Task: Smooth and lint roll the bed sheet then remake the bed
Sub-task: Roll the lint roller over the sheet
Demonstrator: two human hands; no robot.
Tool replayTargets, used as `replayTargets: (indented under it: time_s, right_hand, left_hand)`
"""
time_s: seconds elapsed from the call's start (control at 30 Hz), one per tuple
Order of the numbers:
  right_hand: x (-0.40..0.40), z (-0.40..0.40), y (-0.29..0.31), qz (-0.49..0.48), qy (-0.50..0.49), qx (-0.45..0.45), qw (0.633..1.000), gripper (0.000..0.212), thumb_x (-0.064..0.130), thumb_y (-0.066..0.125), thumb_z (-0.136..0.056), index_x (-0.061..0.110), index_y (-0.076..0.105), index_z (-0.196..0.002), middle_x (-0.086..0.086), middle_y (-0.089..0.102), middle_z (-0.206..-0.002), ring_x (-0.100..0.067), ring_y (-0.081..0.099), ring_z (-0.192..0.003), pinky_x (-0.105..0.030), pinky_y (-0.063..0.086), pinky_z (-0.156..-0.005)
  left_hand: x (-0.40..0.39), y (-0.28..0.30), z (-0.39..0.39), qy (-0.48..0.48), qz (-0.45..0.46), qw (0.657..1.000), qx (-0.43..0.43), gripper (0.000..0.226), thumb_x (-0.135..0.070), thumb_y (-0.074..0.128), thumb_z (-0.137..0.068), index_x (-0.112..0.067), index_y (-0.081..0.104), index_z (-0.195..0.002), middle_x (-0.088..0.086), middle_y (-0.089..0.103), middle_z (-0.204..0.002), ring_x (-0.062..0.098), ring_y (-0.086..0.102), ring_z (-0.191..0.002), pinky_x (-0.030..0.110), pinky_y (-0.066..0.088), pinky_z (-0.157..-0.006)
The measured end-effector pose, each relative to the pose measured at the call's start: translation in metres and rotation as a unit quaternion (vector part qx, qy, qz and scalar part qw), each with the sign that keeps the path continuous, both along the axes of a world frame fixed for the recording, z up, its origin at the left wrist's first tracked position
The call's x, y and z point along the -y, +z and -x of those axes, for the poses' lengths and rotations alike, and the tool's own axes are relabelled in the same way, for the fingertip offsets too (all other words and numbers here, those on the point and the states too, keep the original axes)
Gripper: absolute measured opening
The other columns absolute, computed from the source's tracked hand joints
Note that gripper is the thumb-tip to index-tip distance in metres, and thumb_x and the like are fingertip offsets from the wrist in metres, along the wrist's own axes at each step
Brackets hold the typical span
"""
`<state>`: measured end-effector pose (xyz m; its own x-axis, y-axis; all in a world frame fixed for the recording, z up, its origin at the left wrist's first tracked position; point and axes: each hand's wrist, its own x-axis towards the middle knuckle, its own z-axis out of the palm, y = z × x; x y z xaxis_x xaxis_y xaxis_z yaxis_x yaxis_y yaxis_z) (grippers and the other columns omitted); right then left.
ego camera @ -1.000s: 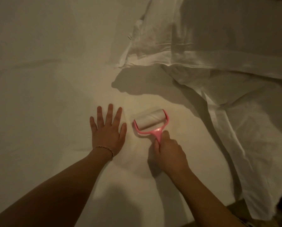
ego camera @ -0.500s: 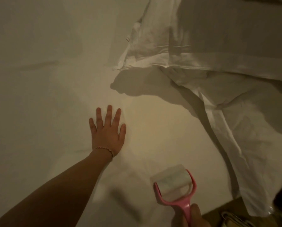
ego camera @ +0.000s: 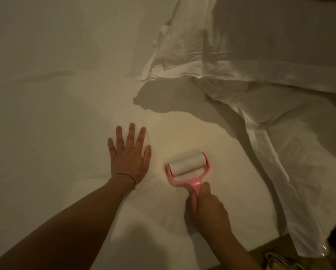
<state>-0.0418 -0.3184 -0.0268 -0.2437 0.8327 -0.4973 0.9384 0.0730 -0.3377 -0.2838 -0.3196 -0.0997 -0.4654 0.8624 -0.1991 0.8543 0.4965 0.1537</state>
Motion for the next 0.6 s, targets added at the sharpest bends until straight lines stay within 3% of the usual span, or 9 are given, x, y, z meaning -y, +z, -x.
replayTargets:
  time_s: [0.13,0.23,0.37,0.47,0.6]
  right_hand:
    - [-0.032,0.030,-0.003,-0.042,0.020,-0.043,0.998,0.026,0.036,0.033,-0.102,0.014,0.036,-0.115,-0.002,0.057,-0.083,-0.029,0.061,-0.077,-0.036,0.048,-0.067]
    - [-0.038,0.031,0.000,-0.077,0.022,-0.096,0.992,0.019,0.037,0.037,-0.102,0.019,0.037,-0.097,0.005,0.049,-0.070,-0.025,0.057,-0.065,-0.039,0.051,-0.064]
    - [-0.036,0.007,0.008,-0.135,-0.031,-0.139,0.981,0.018,0.033,0.045,-0.099,0.018,0.042,-0.089,-0.001,0.055,-0.066,-0.029,0.057,-0.059,-0.039,0.047,-0.056]
    - [-0.034,-0.015,0.014,-0.147,-0.058,-0.145,0.977,0.019,0.032,0.046,-0.099,0.020,0.044,-0.084,0.002,0.055,-0.061,-0.018,0.055,-0.051,-0.031,0.041,-0.048]
    - [-0.025,-0.035,0.015,-0.117,-0.075,-0.120,0.983,0.022,0.043,0.046,-0.093,0.024,0.043,-0.081,0.002,0.060,-0.063,-0.023,0.058,-0.056,-0.037,0.044,-0.051]
  left_hand:
    - [-0.001,0.001,0.002,-0.004,0.011,1.000,-0.004,0.064,-0.057,0.009,-0.099,-0.039,-0.007,-0.158,-0.005,-0.011,-0.168,0.030,-0.019,-0.152,0.057,-0.003,-0.122]
    - [0.000,0.002,0.004,-0.009,0.011,1.000,0.001,0.064,-0.058,0.009,-0.099,-0.039,-0.007,-0.158,-0.005,-0.012,-0.168,0.030,-0.020,-0.152,0.057,-0.004,-0.122]
    - [0.001,0.007,0.004,-0.014,0.020,1.000,0.010,0.064,-0.057,0.004,-0.098,-0.039,-0.008,-0.158,-0.007,-0.015,-0.167,0.029,-0.024,-0.151,0.056,-0.006,-0.122]
    - [0.001,0.010,0.005,-0.019,0.025,0.999,0.020,0.062,-0.056,0.006,-0.100,-0.039,-0.010,-0.158,-0.007,-0.017,-0.167,0.028,-0.026,-0.150,0.055,-0.009,-0.122]
    - [0.002,0.013,0.011,-0.034,0.026,0.999,0.032,0.062,-0.055,0.012,-0.102,-0.040,-0.010,-0.158,-0.007,-0.018,-0.167,0.028,-0.026,-0.150,0.053,-0.010,-0.122]
